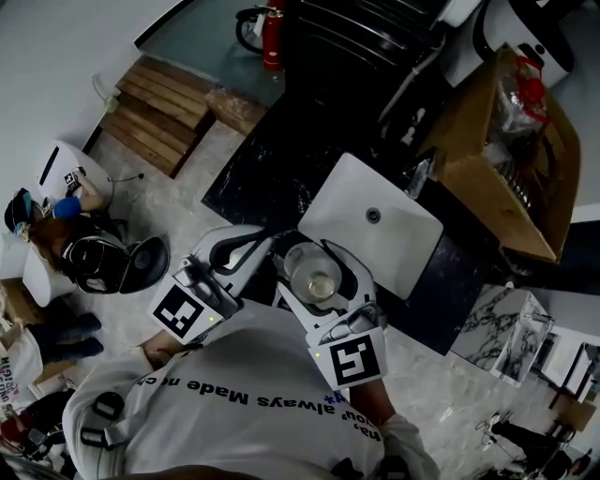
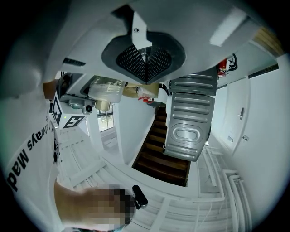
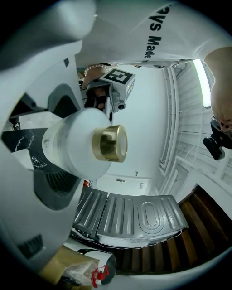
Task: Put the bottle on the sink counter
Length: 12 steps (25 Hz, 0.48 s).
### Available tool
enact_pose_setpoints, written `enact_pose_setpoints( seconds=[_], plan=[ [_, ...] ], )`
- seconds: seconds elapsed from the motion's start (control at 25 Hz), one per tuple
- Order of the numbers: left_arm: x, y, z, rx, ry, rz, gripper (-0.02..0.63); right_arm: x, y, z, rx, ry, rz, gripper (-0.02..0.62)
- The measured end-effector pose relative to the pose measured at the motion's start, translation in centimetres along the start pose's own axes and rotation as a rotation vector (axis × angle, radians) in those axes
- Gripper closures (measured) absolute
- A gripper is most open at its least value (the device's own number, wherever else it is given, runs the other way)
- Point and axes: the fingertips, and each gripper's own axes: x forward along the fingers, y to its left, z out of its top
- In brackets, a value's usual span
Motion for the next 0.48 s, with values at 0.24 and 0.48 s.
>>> enact_pose_setpoints(
  seconds=[0.24,0.48],
  plan=[
    [0.9,6.8,0.6,-0.006,0.000,-0.017,0.603,6.0,-2.5,2.4,0.007,0.016,-0.017,0.262],
    [1.8,12.2,0.3,-0.018,0.006,-0.045,0.603,11.1,-4.5,3.8,0.019,0.022,-0.039,0.262]
  ],
)
